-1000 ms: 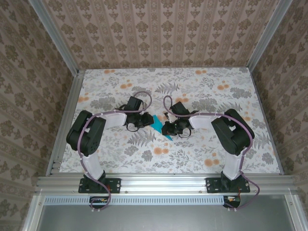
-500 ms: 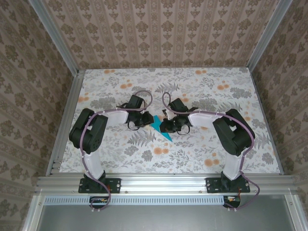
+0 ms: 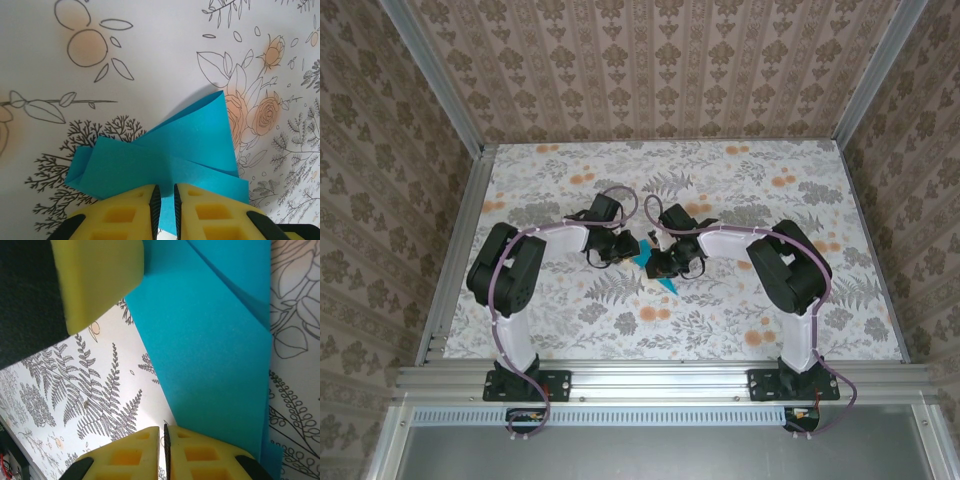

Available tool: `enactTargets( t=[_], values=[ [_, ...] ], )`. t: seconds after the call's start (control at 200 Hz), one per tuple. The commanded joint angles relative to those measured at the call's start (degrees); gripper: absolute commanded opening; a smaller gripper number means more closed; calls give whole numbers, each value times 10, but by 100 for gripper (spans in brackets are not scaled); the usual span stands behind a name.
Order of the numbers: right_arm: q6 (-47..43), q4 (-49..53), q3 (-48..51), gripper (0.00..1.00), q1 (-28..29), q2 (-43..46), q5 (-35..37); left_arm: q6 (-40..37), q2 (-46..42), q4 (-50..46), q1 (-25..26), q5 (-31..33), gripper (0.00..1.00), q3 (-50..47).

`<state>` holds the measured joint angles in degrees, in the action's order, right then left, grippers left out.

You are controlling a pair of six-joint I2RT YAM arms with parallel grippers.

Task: Fold a paper plane with a square sheet of paper (pick it up from the middle)
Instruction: Fold the wing for the fifth time at the center of the table.

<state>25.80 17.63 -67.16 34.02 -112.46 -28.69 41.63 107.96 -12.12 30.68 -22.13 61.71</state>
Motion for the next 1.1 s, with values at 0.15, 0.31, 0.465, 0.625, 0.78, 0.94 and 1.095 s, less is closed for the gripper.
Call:
enactTargets(
  t=[0.15, 0.31, 0.465, 0.625, 0.78, 0.94, 1.095],
  values=[
    [-17, 30, 60, 13, -17, 30, -9, 1, 37, -91, -4, 69, 20, 11],
    [-10, -10, 109, 14, -35, 49, -55, -2, 43, -106, -4, 78, 19, 16],
    [-5, -34, 147, 14, -47, 60, -77, -4, 47, -113, -5, 85, 19, 21],
    [-11, -25, 176, 14, -52, 80, -70, -5, 50, -117, -5, 86, 19, 25],
    [-25, 2, 194, 13, -54, 102, -57, -6, 52, -118, -5, 86, 19, 27],
    [-29, 11, 215, 13, -57, 125, -51, -8, 52, -121, -5, 85, 19, 31],
    [-35, 25, 221, 13, -58, 146, -44, -9, 52, -121, -4, 82, 19, 35]
  ],
)
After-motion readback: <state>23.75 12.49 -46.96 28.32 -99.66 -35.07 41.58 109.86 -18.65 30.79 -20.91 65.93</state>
